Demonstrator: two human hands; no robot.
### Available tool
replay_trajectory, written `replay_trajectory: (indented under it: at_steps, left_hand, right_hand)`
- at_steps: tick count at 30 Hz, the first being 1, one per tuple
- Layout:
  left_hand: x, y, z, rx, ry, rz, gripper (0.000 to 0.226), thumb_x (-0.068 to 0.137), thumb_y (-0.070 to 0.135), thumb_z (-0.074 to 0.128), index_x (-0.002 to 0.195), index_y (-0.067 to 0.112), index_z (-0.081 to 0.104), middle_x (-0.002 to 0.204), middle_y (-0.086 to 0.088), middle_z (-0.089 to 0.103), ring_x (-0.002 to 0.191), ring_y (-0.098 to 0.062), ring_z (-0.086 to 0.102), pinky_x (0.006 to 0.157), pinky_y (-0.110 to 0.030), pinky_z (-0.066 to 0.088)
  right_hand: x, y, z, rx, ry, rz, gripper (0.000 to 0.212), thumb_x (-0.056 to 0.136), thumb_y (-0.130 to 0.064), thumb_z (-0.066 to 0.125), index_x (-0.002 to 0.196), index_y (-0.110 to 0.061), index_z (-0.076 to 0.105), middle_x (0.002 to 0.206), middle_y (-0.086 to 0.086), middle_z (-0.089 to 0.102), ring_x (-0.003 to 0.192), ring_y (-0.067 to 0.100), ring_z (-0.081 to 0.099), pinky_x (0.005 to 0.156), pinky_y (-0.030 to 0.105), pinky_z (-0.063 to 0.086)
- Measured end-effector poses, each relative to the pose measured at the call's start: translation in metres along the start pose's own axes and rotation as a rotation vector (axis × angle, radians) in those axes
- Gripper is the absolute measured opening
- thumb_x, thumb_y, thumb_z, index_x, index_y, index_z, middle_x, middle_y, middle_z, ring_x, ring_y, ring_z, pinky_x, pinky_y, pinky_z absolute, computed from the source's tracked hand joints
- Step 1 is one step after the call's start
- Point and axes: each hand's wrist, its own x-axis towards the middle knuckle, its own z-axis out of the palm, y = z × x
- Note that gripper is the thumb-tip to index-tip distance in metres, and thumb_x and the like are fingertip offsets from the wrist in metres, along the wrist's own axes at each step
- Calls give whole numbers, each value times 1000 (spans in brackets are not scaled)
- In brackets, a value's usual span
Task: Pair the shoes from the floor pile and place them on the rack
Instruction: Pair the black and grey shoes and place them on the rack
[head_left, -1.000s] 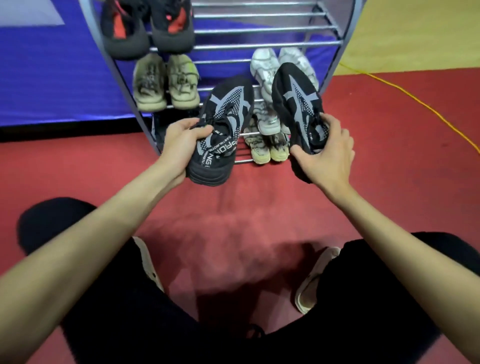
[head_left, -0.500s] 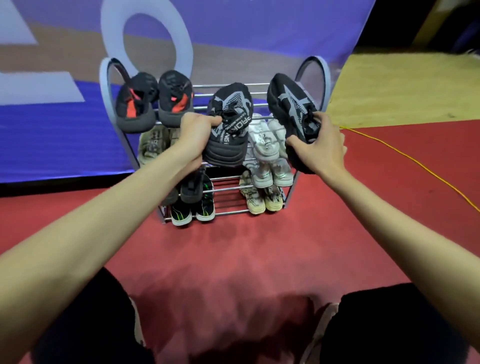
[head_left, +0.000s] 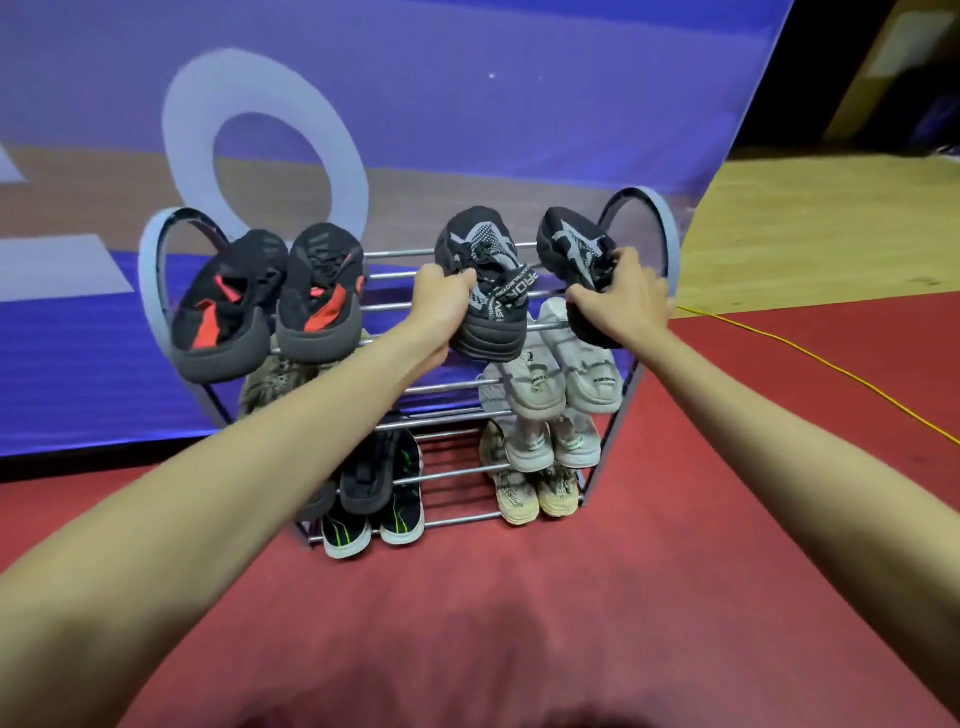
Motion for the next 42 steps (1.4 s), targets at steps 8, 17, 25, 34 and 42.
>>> replay_trajectory:
  at_steps: [8,17,25,34,42]
  left_hand:
    - [42,-13,19,-12,-57,13,17,94,5,47,86,4,62,80,-7,65,72,-17,64,63,-23,54]
    - [63,-23,55,-27,-48,-35,31,93,11,50,114,-10,58,110,-23,67,101,-33,66,89,-43,54]
    - [71,-26,80,-101,-49,-81,25,94,14,51,111,-3,57,107,-17,66,100,-30,65,92,-42,54]
    - [68,-37,72,159,-124,-68,11,84,20,56,75,14,54,87,-7,63,86,-24,60,86,-43,54]
    - [81,-43,69,292,-175,-126,48,72,35,54,111,8,63,122,-15,63,96,-28,64,78,-35,56]
  right_hand:
    - [42,14,14,-109,-14,-39,63,78,-41,65,127,-9,42,130,24,50,124,43,41,102,45,31]
    - [57,34,23,-127,-22,-171,64,82,-49,63,125,-5,44,123,24,55,118,41,48,95,44,38]
    - [31,61,11,0,21,-405,77,87,-32,60,147,-5,21,143,21,35,135,36,34,111,44,32]
    - [21,69,14,-101,22,-376,59,89,-27,60,142,-12,38,131,21,45,124,41,41,106,43,33]
    - [22,66,13,-149,-24,-381,57,93,-21,55,143,-5,33,131,23,46,123,42,42,103,47,37]
